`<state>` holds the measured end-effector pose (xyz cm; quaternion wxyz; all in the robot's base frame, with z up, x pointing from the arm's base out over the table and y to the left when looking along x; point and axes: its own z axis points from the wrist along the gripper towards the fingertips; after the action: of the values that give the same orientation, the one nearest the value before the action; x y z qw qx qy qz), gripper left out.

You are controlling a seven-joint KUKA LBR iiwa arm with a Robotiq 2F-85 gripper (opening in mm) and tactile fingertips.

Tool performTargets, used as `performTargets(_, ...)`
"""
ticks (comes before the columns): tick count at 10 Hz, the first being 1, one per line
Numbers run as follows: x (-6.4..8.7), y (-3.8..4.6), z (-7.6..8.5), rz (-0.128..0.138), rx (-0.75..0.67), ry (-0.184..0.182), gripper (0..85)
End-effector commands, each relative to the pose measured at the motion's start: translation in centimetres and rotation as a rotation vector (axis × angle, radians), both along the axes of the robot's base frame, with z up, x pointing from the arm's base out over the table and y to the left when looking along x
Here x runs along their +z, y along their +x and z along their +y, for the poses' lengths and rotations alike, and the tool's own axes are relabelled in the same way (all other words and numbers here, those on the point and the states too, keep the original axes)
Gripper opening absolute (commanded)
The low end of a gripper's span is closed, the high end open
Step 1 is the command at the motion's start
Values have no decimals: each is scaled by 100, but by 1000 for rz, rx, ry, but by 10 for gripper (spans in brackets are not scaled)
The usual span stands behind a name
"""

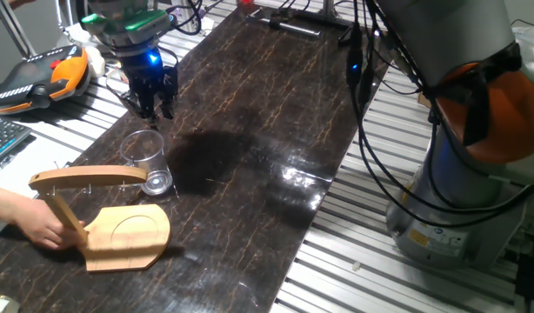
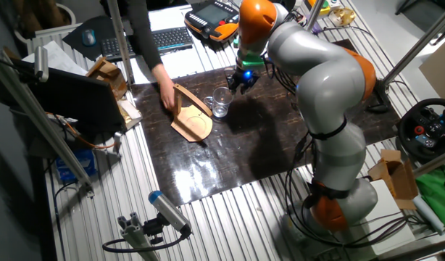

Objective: Put the cup on the cup rack

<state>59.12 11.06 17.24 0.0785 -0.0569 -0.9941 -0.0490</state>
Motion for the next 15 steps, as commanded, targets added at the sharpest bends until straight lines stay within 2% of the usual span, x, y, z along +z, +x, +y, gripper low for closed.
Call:
performTargets(1,-1,0,1,17,-20,3,393)
performTargets(3,-1,0,1,60,-92,15,407)
performTargets(4,-1,0,1,56,-129,16,413)
performTargets(6,-1,0,1,24,-187,-4,423)
performTargets(7,-1,0,1,-1,-188,1,423)
performTargets(9,-1,0,1,-28,-117,-43,423)
performTargets(11,-1,0,1,-64,-91,-30,427)
performTargets(14,-1,0,1,-67,-94,-20,423)
performTargets(15,9,2,56,-82,-108,-18,423)
